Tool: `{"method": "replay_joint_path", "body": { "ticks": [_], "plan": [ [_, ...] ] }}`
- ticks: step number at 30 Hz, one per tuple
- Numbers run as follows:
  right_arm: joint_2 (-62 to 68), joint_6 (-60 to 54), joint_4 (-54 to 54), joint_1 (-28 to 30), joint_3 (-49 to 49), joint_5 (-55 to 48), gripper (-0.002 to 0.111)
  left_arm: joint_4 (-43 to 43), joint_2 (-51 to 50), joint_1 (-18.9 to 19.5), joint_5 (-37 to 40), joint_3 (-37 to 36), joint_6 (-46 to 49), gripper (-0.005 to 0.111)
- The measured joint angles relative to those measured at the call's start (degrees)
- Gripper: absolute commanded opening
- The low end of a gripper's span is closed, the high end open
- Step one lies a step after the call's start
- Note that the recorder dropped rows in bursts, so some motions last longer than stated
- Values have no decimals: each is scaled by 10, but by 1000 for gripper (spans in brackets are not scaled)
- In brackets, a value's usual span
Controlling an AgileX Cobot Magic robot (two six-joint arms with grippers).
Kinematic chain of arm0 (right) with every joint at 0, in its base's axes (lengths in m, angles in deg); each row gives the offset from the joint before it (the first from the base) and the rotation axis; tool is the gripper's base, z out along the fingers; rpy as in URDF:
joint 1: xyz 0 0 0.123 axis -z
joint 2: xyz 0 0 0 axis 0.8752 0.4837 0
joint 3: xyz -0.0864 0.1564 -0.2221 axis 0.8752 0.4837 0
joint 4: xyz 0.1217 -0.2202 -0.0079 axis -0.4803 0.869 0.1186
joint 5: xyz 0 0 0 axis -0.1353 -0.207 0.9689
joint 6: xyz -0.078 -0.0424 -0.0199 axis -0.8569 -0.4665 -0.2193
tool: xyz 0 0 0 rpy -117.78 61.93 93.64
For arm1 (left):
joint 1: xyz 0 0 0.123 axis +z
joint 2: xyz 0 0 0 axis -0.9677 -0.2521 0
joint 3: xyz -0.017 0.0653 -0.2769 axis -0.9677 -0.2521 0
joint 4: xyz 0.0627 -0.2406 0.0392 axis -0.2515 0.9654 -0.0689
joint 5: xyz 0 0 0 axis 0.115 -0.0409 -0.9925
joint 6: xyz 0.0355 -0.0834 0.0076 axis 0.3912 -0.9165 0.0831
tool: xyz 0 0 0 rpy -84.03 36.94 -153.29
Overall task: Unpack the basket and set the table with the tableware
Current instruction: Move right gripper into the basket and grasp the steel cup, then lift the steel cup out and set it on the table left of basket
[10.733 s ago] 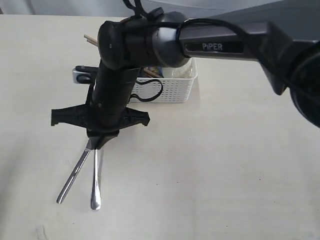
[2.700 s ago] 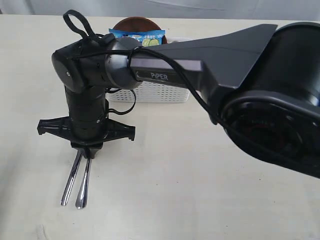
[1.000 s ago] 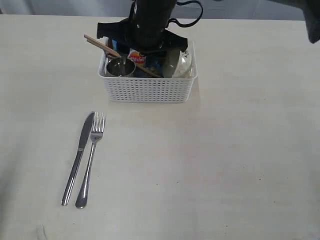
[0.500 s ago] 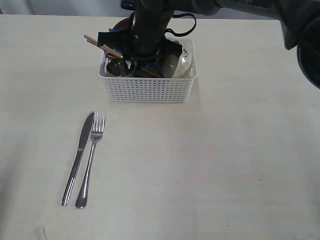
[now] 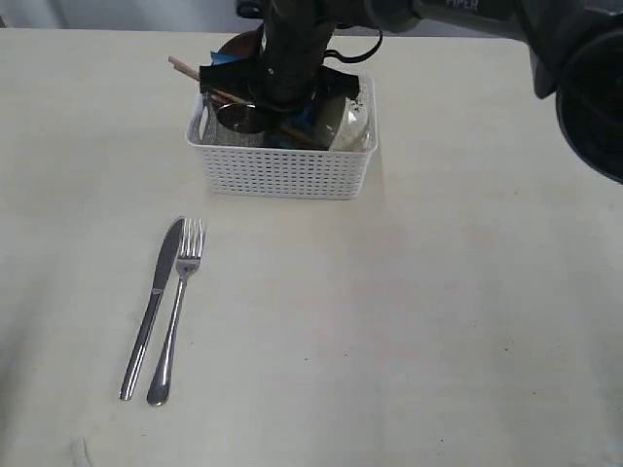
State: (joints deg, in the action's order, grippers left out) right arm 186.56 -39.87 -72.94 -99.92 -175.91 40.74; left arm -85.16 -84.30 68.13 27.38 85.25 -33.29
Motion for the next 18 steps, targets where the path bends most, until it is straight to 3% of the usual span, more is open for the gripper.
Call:
{"method": "replay_joint_path", "body": {
  "ticks": [7, 18],
  "plan": [
    [0, 0, 63, 54, -10, -110, 0, 0, 0, 0, 0, 0, 0, 0],
    [-12, -40, 84, 102, -10, -179, 0, 0, 0, 0, 0, 0, 0, 0]
  ]
}}
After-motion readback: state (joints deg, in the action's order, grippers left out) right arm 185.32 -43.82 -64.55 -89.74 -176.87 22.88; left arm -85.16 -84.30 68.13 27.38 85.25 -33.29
